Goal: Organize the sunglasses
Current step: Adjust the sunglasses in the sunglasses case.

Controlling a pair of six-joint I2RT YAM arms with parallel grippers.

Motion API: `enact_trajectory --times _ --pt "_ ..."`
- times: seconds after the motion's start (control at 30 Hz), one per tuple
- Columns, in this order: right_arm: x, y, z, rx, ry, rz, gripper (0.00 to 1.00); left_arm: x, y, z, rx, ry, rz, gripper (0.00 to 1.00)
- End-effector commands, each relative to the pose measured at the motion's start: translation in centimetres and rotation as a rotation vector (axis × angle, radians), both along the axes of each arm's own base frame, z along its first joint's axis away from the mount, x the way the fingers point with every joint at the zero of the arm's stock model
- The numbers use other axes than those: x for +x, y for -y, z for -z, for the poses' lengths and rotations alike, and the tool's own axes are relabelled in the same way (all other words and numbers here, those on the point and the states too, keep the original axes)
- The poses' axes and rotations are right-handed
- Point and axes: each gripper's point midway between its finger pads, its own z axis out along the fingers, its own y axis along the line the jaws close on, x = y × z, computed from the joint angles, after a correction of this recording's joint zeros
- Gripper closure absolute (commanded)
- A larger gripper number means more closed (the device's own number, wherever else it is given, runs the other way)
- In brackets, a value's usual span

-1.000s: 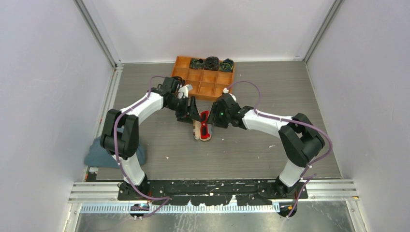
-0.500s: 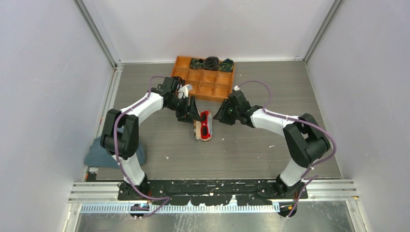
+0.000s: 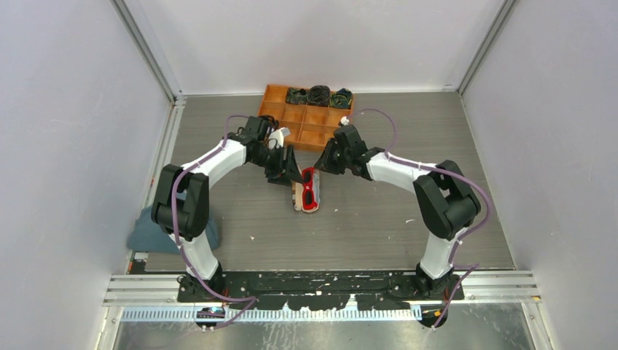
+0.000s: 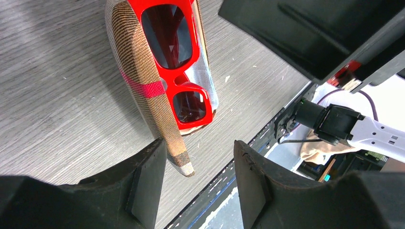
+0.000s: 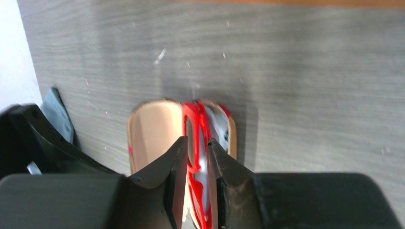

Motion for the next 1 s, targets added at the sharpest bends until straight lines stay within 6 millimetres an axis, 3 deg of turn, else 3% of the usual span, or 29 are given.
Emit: enact_trajectory --times 0.0,0.3,0.5,0.67,0.97 --pt "3.3 -1.0 -1.7 -0.018 0.078 0.002 0.73 0.0 0.0 -0.5 -0.019 0.016 0.004 0.45" --pt "6.3 -2.6 -0.2 0.038 0.017 0.000 0.73 -0.1 0.0 -0.5 -0.018 0.014 0.011 0.45" --pt "6.2 -3.3 0.9 0.065 -0.024 -0.016 0.74 0.0 0.1 -0.4 -0.024 0.010 0.013 0.45" --pt "5.9 -3.4 1.4 0.067 -0.038 -0.025 0.81 0.0 0.2 -0.3 -0.025 0.009 0.014 0.45" --pt "5.0 -3.2 1.0 0.083 -0.031 -0.044 0.84 0.0 0.1 -0.3 -0.024 0.008 0.013 0.45"
